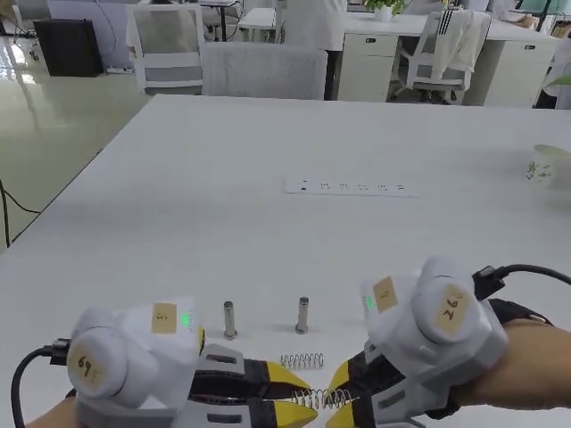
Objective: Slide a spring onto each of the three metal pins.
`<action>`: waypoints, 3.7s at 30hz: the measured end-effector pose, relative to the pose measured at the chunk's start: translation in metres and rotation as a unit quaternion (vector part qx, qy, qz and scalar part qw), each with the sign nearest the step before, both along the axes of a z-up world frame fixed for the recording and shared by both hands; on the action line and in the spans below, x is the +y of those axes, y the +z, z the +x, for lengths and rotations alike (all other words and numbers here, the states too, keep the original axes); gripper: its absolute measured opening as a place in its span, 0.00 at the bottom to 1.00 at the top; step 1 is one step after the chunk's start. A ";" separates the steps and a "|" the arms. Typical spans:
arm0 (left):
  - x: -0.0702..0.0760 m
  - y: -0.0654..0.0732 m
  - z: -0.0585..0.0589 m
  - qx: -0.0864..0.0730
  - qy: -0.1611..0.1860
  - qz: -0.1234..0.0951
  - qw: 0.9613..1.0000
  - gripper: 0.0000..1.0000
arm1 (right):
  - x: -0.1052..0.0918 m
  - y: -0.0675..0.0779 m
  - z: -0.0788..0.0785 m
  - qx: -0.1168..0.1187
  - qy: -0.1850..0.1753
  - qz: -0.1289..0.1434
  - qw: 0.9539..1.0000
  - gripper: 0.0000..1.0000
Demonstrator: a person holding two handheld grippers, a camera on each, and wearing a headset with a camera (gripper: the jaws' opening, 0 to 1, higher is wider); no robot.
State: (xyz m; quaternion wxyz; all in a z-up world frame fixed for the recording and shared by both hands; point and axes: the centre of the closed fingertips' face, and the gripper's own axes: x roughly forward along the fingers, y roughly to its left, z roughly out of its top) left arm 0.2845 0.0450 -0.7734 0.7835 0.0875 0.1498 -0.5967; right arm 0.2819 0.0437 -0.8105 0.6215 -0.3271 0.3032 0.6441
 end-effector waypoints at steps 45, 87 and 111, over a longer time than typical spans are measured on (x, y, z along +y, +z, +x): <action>-0.002 -0.010 -0.003 0.004 -0.005 0.014 1.000 0.03 | 0.020 0.040 -0.011 0.021 0.008 0.016 1.000 0.08; -0.001 -0.010 0.000 0.010 0.006 0.010 1.000 0.07 | 0.029 0.043 -0.007 0.003 0.015 -0.004 1.000 0.08; 0.017 -0.010 0.017 0.016 0.060 -0.003 0.998 0.31 | 0.020 0.039 0.002 0.000 0.007 -0.014 1.000 0.08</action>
